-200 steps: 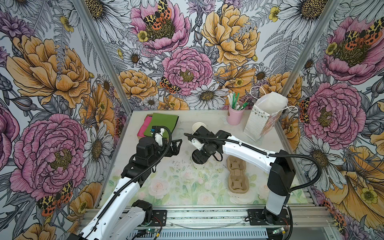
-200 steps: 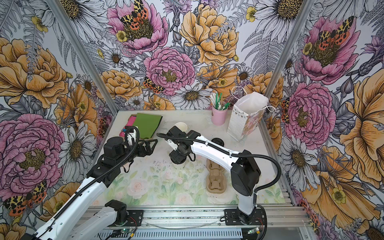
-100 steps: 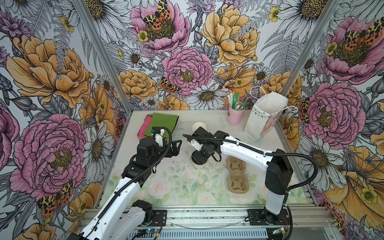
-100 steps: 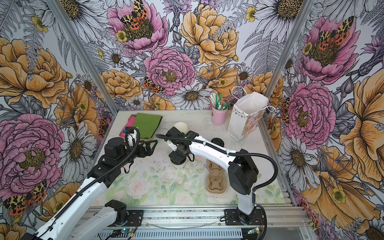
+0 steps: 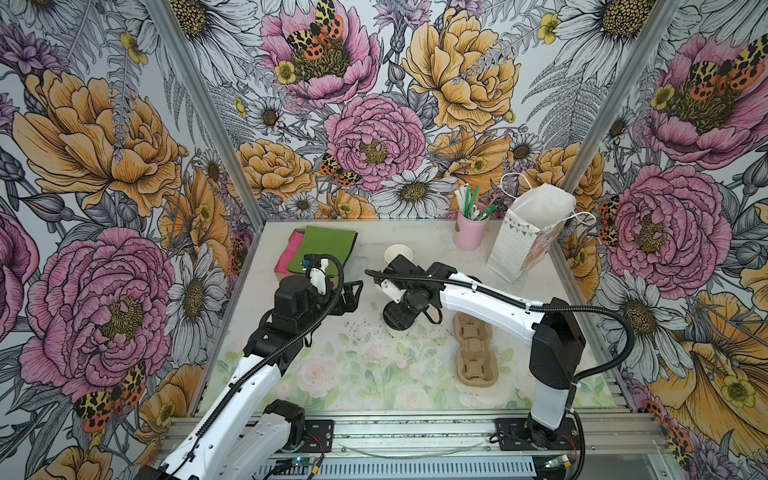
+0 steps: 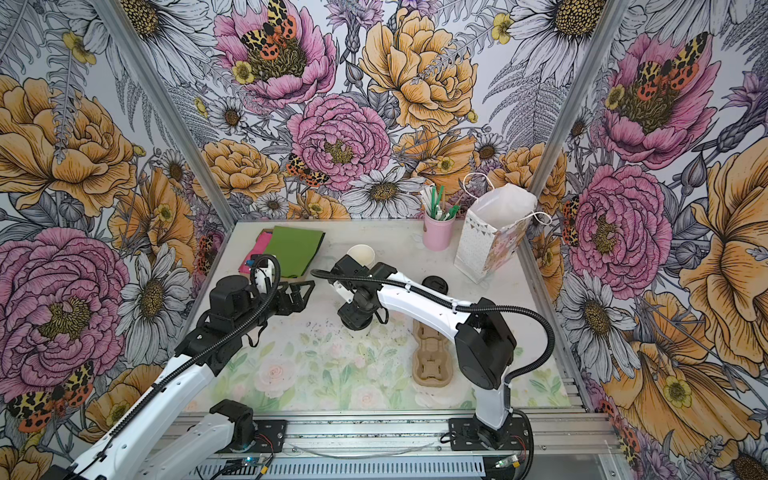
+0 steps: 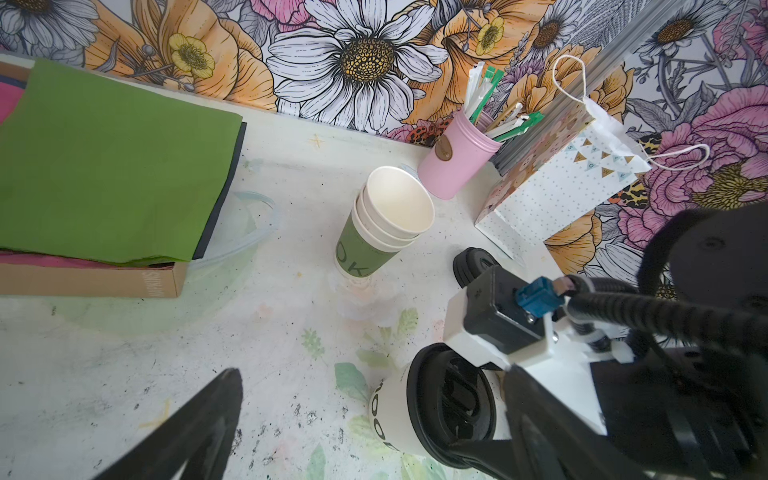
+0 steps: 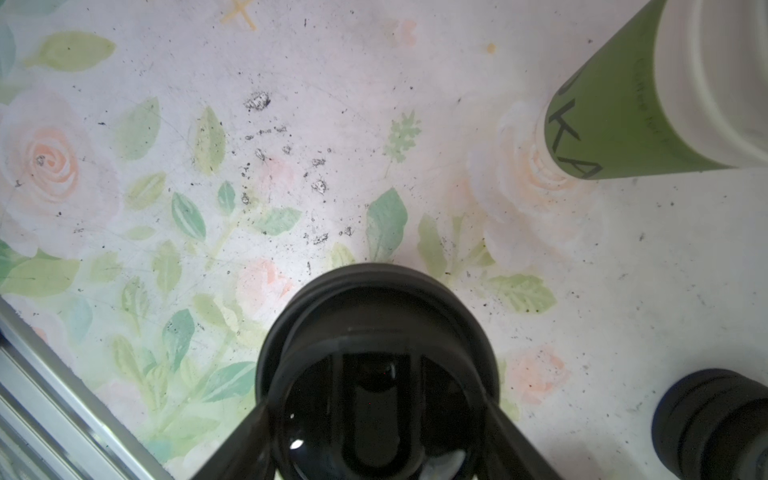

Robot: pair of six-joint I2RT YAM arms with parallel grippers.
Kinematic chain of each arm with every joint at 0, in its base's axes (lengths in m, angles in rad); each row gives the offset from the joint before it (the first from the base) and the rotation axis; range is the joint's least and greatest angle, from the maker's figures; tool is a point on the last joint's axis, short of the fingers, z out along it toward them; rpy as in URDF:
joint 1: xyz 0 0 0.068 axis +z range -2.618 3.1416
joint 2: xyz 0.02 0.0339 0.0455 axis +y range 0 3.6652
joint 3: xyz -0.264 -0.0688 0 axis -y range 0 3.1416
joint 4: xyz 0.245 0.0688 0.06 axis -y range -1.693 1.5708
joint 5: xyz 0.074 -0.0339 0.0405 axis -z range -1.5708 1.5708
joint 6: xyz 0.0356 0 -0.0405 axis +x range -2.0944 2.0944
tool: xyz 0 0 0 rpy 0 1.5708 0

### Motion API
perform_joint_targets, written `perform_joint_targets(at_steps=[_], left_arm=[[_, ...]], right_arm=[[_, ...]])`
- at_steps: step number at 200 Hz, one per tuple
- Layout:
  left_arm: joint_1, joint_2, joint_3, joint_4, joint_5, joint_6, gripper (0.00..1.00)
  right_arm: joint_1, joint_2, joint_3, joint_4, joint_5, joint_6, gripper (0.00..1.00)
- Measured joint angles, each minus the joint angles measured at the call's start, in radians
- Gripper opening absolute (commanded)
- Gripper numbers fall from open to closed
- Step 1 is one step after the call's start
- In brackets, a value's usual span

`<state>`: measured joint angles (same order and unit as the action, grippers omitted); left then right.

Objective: Pack the takeout coffee
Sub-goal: 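Lower the black lid onto the white cup rim with the right gripper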

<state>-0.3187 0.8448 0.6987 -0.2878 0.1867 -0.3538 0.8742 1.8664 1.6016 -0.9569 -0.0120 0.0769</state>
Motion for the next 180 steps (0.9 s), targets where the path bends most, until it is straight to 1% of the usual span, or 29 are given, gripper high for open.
perform_joint_targets(at_steps=[64, 124, 180], left_arm=[[0.000, 0.000, -0.002, 0.000, -0.016, -0.007, 0.99], [0.000, 0.000, -0.002, 0.000, -0.023, -0.007, 0.99], [0.000, 0.001, -0.002, 0.000, -0.023, -0.007, 0.99]], right_arm=[[0.000, -0.002, -0.018, 0.015, 0.000, 0.003, 0.67], [0.000, -0.017, -0.078, 0.070, -0.010, 0.020, 0.67], [0.005, -0.018, -0.087, 0.083, -0.010, 0.044, 0.66]])
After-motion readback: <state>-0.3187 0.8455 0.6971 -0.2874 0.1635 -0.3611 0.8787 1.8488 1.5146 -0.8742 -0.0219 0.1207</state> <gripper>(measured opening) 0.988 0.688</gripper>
